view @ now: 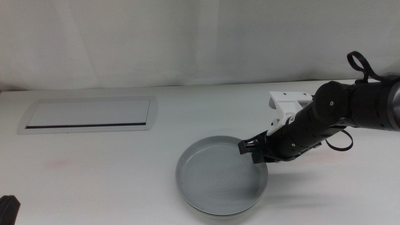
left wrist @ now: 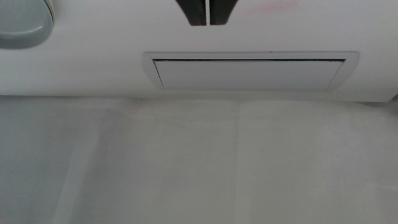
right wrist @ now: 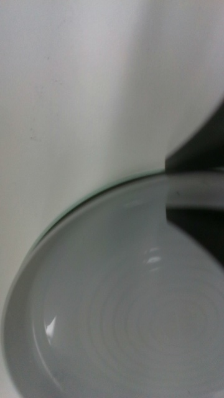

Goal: Stack the three bowls on top of each other.

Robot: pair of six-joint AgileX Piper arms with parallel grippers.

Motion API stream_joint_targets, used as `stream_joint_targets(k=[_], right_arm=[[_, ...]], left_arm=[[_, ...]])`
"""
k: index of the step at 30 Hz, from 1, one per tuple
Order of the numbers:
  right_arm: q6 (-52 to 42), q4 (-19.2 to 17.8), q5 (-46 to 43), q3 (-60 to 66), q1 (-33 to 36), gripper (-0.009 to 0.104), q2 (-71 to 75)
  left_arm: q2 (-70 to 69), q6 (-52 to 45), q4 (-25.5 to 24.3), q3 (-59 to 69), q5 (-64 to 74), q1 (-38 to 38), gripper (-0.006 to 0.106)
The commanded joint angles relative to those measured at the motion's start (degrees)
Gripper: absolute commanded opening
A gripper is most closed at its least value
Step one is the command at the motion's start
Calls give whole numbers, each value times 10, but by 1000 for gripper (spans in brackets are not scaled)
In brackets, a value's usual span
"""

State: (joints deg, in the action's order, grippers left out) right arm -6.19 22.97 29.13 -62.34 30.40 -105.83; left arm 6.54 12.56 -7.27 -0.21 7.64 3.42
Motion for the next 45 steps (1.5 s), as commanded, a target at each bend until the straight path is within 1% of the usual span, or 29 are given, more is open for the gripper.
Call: stream_joint_targets(k=[1,2,4,5,8,9,13,17,19,21,23,26,27,31,35,37,38,39,41,43,44,45], right_arm=[[-15,-9,0,1,1,41,-1],[-16,-9,0,1,1,54,-1],[-19,-9,0,1,1,89,1],[-22,-9,0,1,1,102,4],[-33,-13,-5,1,1,103,13],[-33,-20,-6,1,1,103,18],[-32,-55,-2,-8,1,103,38],[-27,-91,2,-36,-18,103,63],[-27,-99,3,-58,-44,103,77],[-27,-115,3,-78,-75,103,92],[-28,-138,3,-91,-117,103,112],[-28,-187,3,-95,-185,103,145],[-28,-194,8,-95,-211,103,156],[-38,-194,26,-94,-301,102,204],[-77,-193,47,-94,-344,101,254],[-85,-193,48,-94,-345,94,279],[-93,-193,48,-94,-345,86,288],[-102,-187,51,-94,-342,75,299],[-125,-167,63,-94,-338,46,320],[-128,-157,70,-92,-333,3,343],[-126,-151,66,-87,-333,-2,358],[-125,-148,56,-67,-333,-3,392]], left_arm=[[-2,5,3,23,0,0,-3],[-2,5,3,23,0,0,-3],[-2,5,3,23,0,0,-3],[-2,5,3,23,0,0,-3],[-2,5,3,23,0,0,-3],[-2,5,3,23,0,0,-3],[-2,5,3,23,0,0,-3],[-2,5,3,23,0,0,-3],[-2,5,3,23,0,0,-3],[-2,5,3,23,0,0,-3],[-2,5,3,23,0,0,-3],[-2,5,3,23,0,0,-3],[-2,5,3,23,0,0,-3],[-2,5,3,23,3,0,-3],[-2,5,3,23,2,0,-3],[-2,5,3,23,2,0,-3],[-2,5,3,23,2,0,-3],[-2,5,3,23,2,0,-3],[-2,5,3,23,2,0,-3],[-2,5,3,23,1,0,-3],[-2,5,3,23,1,0,-3],[-2,5,3,23,1,0,-3]])
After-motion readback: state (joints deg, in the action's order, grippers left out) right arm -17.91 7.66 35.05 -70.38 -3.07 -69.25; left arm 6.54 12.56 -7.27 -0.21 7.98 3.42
